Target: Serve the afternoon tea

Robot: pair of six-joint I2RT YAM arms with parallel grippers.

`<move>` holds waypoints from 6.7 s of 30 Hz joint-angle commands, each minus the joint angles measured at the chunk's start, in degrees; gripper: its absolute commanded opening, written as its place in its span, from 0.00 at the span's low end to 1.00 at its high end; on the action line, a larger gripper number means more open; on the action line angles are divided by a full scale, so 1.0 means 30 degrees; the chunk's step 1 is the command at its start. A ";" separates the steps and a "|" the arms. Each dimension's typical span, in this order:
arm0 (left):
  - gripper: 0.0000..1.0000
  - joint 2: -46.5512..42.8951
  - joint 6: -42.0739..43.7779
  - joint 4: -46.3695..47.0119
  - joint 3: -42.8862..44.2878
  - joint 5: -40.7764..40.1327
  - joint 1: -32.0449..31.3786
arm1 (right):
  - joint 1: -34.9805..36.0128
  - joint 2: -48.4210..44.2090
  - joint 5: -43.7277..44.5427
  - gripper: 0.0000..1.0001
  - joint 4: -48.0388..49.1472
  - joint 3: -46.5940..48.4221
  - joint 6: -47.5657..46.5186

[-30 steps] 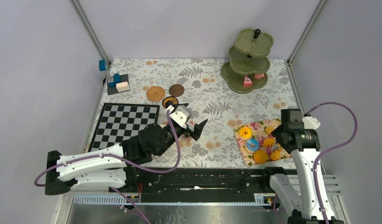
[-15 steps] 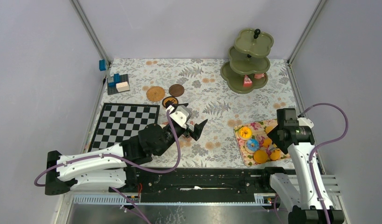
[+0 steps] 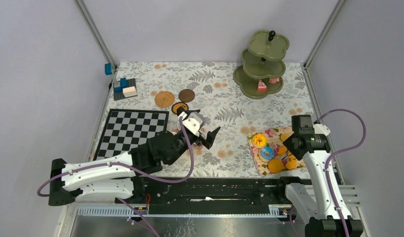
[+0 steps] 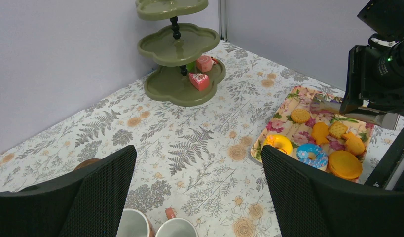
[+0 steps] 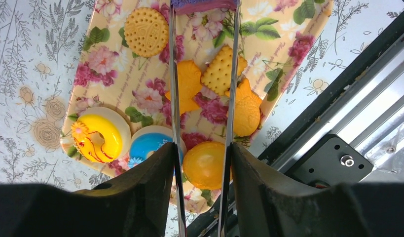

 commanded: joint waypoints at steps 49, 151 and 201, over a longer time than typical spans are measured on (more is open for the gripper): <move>0.99 0.0810 0.0770 0.0704 0.0263 -0.0826 -0.0096 | -0.0062 -0.3106 -0.0414 0.36 -0.1424 0.1651 -0.0996; 0.99 0.0605 0.1775 0.0822 0.0320 -0.2230 -0.0067 | 0.3314 0.0890 -0.5638 0.62 1.1644 -0.0763 -0.5373; 0.99 0.0872 0.1458 0.0530 0.0501 -0.2050 -0.0067 | 0.3336 0.0730 -0.9115 0.58 -0.0825 0.2786 -0.7073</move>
